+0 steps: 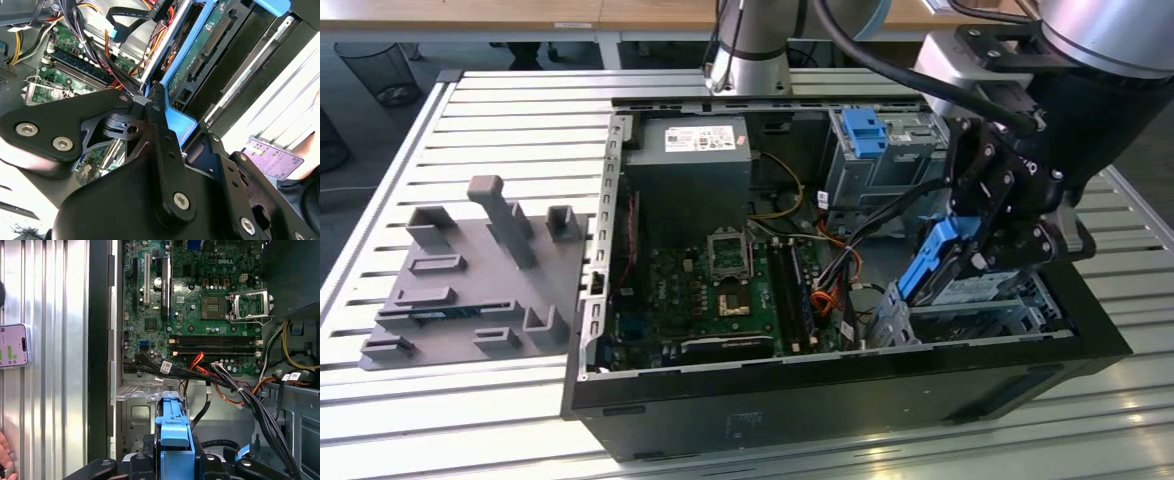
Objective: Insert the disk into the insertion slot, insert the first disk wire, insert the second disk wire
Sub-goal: 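Insert the disk into the insertion slot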
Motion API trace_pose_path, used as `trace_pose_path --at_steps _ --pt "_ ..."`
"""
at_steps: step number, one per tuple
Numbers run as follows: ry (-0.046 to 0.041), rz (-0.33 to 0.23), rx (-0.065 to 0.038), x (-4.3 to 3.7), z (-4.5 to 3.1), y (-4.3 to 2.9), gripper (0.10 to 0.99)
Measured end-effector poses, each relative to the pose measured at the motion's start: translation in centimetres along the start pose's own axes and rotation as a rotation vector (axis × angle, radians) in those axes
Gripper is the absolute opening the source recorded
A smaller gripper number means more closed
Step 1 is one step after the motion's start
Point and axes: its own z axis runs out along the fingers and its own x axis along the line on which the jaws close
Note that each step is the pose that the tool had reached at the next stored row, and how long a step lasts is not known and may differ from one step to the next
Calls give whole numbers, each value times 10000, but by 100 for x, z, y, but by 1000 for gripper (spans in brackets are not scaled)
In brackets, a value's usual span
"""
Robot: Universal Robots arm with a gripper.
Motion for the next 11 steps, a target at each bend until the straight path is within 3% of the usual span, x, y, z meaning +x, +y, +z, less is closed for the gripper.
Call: trace_pose_path --at_steps 11 --pt "0 -1 0 0 74 -1 369"
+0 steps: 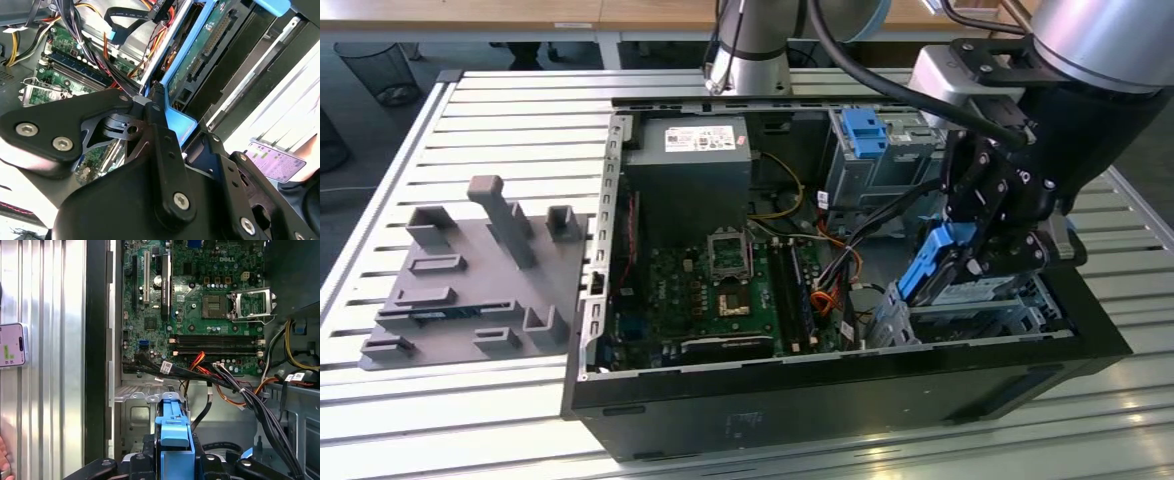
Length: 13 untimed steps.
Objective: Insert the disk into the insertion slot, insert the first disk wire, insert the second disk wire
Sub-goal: 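Insert the disk into the insertion slot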
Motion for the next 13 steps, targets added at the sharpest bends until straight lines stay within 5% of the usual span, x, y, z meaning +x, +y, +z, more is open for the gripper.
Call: trace_pose_path --at_steps 10,13 --pt "0 -1 0 0 79 -1 443" --pt "1 -8 0 -1 102 -1 365"
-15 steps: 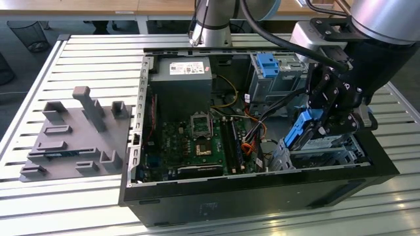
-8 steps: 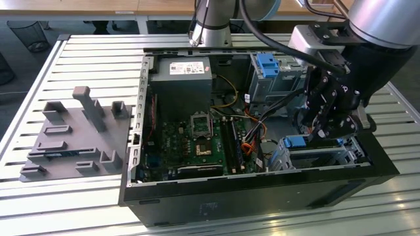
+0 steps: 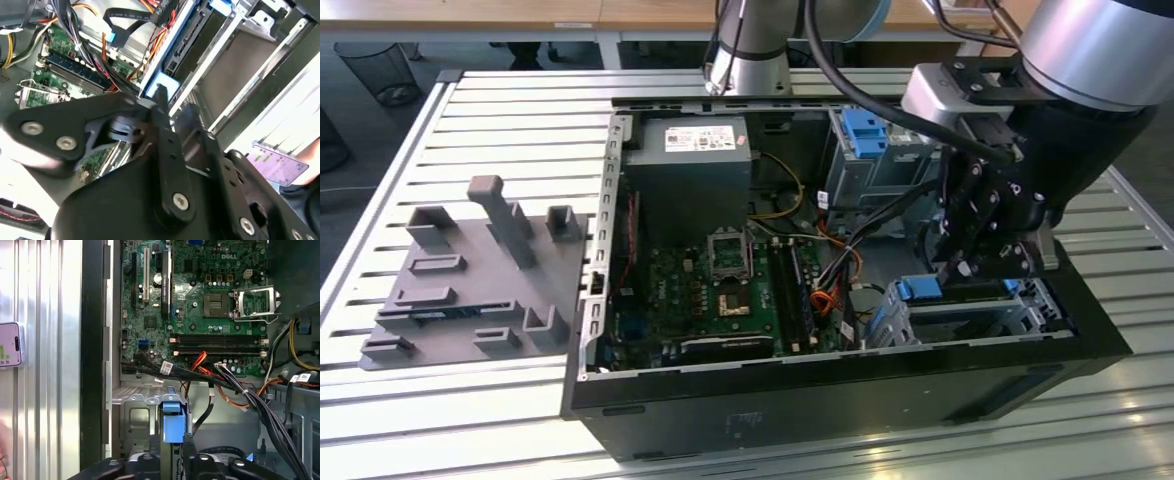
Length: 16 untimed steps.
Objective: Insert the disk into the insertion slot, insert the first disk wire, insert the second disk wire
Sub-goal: 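Insert the disk into the insertion slot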
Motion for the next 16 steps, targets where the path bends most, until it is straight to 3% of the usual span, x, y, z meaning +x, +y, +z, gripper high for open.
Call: trace_pose_path --at_steps 3,4,5,16 --pt "-5 -6 0 0 11 0 188" --pt "-8 -6 0 -1 13 0 188" --pt "-16 -7 0 -3 17 0 129" --pt "-69 -7 -1 -16 56 0 106"
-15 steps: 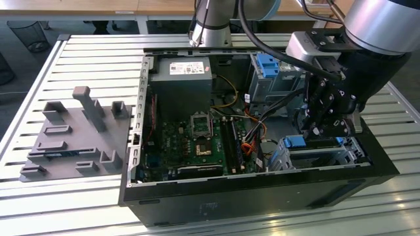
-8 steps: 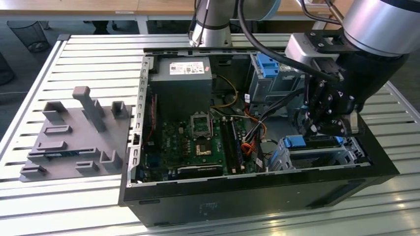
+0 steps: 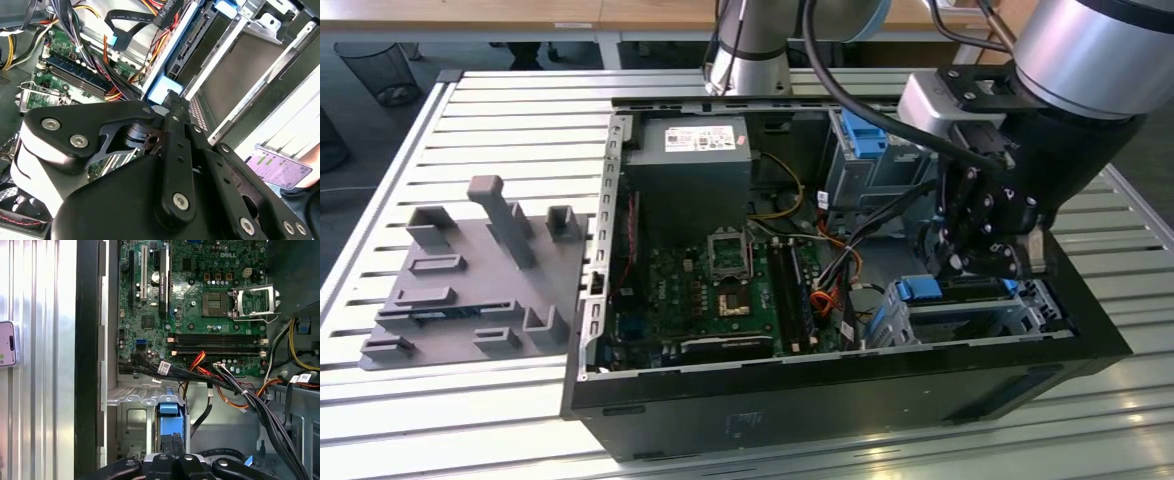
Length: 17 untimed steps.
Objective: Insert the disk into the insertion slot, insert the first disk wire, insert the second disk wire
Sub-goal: 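Insert the disk into the insertion slot, then insert the first disk wire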
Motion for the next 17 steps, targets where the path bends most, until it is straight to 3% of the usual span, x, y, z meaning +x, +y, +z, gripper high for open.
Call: trace_pose_path --at_steps 9,17 --pt "0 1 0 -2 36 -1 106" --pt "-2 1 -1 -3 42 -70 106"
